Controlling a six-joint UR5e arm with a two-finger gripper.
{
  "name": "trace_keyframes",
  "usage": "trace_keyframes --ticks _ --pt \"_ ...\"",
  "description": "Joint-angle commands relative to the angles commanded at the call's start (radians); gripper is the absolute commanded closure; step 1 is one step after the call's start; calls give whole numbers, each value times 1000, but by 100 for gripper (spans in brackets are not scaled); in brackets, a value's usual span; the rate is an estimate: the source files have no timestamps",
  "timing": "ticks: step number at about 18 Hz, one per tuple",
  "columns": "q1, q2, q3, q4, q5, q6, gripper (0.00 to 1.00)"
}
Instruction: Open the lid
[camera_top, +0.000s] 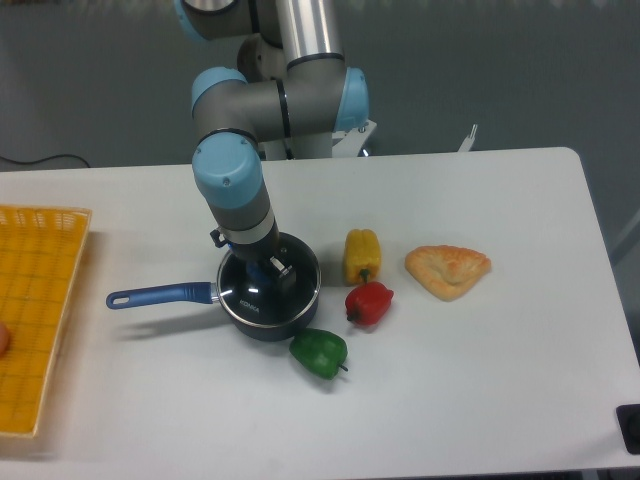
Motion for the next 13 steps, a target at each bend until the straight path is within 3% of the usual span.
trace_keyframes --ticks 3,13 --pt "0 0 6 -2 0 -3 59" --pt "11 8 41 -21 5 8 60"
